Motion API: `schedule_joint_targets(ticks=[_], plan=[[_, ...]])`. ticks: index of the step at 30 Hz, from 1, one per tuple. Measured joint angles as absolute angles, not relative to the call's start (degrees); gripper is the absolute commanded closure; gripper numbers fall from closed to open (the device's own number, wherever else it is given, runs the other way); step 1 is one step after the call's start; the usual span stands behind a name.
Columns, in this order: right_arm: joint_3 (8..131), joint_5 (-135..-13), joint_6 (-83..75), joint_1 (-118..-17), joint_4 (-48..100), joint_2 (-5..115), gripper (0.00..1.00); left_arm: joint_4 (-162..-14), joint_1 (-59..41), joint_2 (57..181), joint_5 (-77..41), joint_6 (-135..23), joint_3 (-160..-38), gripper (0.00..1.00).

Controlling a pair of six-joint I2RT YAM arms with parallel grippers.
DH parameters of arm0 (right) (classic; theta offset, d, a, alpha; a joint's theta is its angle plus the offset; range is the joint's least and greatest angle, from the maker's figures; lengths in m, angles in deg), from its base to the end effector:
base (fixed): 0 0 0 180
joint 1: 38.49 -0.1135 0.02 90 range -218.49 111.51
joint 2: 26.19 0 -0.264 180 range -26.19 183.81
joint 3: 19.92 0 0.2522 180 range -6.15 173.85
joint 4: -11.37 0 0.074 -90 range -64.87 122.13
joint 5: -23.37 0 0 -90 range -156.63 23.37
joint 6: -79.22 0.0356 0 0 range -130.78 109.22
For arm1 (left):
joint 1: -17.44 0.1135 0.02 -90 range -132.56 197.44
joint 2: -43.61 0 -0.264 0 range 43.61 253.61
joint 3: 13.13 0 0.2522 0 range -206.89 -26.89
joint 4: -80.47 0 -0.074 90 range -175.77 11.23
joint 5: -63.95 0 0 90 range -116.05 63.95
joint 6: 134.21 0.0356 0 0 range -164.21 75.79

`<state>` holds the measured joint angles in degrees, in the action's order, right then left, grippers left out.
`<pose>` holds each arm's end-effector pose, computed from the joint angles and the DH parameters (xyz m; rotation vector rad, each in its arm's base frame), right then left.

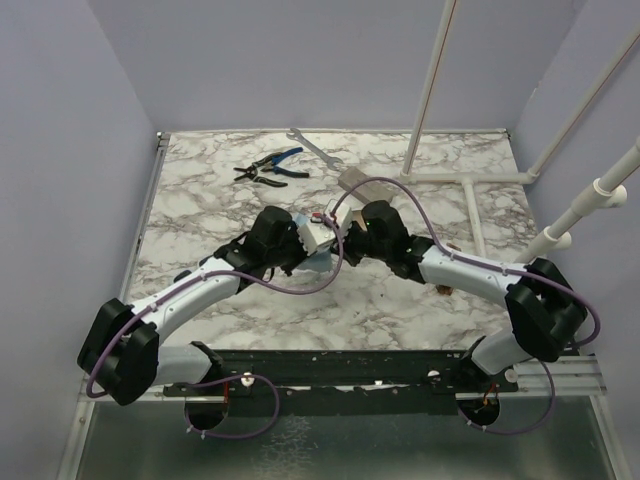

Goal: Organize the sunglasses
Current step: Adjust the glasses cleaning cloth at the center of the board.

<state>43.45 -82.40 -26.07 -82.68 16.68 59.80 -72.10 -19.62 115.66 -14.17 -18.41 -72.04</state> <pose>0.2299 0.2370 0.2291 -1.1848 1.7236 0.5925 0.2086 -0.1667 0.2365 1.2825 1.8892 -0.3391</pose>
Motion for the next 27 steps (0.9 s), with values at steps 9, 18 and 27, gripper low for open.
schedule_joint_targets(ticks=[9, 18, 27], plan=[[47.9, -83.0, -22.1, -82.7, 29.5, 64.5, 0.99, -79.7, -19.1, 114.3, -9.9, -18.0, -64.7, 1.0], [55.6, -81.3, -20.4, -82.7, 39.9, 67.3, 0.99, -85.8, -19.1, 111.4, -10.2, -15.1, -63.7, 1.0], [62.2, -76.6, -20.8, -82.7, 44.6, 67.3, 1.0, -91.3, -18.6, 111.3, -12.8, -10.2, -63.7, 1.0]])
